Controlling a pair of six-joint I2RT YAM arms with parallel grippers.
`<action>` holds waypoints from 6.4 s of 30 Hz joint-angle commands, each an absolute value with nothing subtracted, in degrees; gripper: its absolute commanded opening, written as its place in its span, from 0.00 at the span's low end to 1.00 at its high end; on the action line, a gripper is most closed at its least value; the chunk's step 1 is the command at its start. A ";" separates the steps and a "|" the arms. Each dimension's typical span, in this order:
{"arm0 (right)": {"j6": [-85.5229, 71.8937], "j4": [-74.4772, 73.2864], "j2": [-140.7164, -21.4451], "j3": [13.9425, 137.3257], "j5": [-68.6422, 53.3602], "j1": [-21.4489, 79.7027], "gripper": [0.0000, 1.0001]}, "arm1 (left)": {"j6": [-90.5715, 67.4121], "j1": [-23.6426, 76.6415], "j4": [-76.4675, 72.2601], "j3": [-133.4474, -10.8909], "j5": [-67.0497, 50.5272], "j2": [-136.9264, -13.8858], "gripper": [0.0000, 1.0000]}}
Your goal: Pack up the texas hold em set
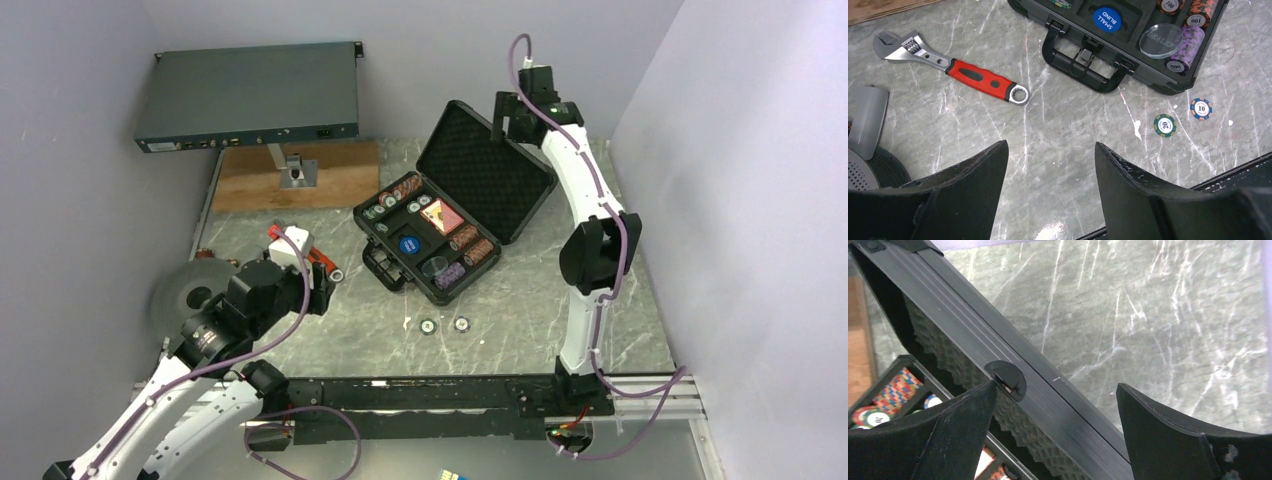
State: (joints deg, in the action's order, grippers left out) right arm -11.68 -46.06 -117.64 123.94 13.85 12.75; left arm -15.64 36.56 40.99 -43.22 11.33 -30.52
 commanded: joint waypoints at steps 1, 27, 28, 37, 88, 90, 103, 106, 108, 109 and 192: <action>-16.69 -43.66 -115.82 125.53 2.75 7.42 0.92 | -14.63 36.36 39.30 -43.35 10.34 -29.49 0.70; -29.18 -40.04 -126.68 129.55 -17.56 0.26 0.80 | -14.50 36.39 39.62 -43.42 11.06 -29.30 0.70; -28.67 -40.47 -126.70 129.47 -18.89 0.40 0.80 | -14.45 36.38 39.66 -43.47 11.01 -29.36 0.70; -27.84 -38.76 -118.80 122.68 -23.96 6.21 0.80 | -14.42 36.36 39.68 -43.42 11.27 -29.10 0.71; -31.75 -18.31 -97.31 78.12 -14.19 35.92 0.18 | -21.05 26.70 21.77 -42.78 0.28 -56.00 0.64; -31.55 -16.48 -98.05 75.35 -16.02 36.11 0.15 | -21.22 22.95 16.84 -42.30 -5.11 -59.52 0.59; -27.82 -16.12 -98.73 59.11 -15.41 36.04 0.13 | -23.30 15.85 4.16 -54.56 -9.69 -88.57 0.45; -26.98 -16.62 -97.51 57.84 -14.42 35.80 0.13 | -24.55 15.82 0.75 -55.24 -10.71 -93.87 0.42; -26.54 -17.07 -96.91 57.49 -14.00 35.64 0.13 | -25.72 15.82 -2.29 -54.46 -11.82 -96.00 0.42; -26.34 -17.32 -96.62 57.40 -13.81 35.54 0.13 | -26.40 15.82 -3.96 -53.84 -12.32 -96.81 0.42; -24.70 -20.66 -89.87 52.48 -13.01 29.05 0.13 | -65.95 45.69 -50.69 -19.59 0.53 -90.19 0.47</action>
State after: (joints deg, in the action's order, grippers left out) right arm -26.15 -12.08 -86.48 55.64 -16.23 29.02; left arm -64.49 45.47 -41.87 -19.90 -0.05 -87.74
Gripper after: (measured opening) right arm 0.131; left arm 0.490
